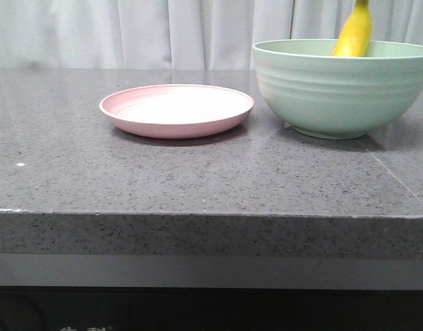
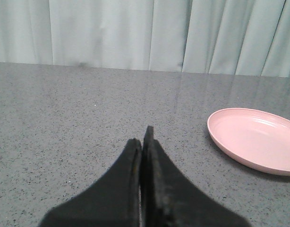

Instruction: Transfer banana from pink plate to green bowl

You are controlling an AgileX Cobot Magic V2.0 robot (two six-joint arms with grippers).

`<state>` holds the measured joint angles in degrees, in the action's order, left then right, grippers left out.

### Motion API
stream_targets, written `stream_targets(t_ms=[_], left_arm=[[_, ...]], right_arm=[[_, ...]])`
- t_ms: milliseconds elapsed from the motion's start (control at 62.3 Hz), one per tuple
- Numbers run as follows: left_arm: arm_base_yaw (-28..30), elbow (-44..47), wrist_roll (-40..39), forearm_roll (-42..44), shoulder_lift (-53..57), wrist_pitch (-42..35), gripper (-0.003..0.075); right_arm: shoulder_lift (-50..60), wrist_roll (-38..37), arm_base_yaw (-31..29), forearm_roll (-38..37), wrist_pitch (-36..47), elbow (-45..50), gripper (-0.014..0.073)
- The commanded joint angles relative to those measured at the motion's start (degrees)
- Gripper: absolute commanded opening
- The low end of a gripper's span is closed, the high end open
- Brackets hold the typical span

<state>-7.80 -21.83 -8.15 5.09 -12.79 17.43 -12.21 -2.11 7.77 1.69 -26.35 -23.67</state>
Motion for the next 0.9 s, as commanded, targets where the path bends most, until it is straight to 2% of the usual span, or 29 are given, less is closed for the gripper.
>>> stream_targets(t_ms=[0, 514, 883], left_arm=[[0.01, -1.43, -0.46, -0.38, -0.62, -5.10, -0.0018], [0.12, -0.49, -0.46, 0.67, 0.51, -5.10, -0.0018], [4.20, 14.52, -0.08, 0.21, 14.65, -5.09, -0.0018]], right_arm=[[-0.46, -0.04, -0.22, 0.22, 4.76, -1.49, -0.0057], [-0.46, -0.04, -0.22, 0.22, 4.76, -1.49, -0.0057], [-0.46, -0.04, -0.22, 0.22, 4.76, -1.49, -0.0057]])
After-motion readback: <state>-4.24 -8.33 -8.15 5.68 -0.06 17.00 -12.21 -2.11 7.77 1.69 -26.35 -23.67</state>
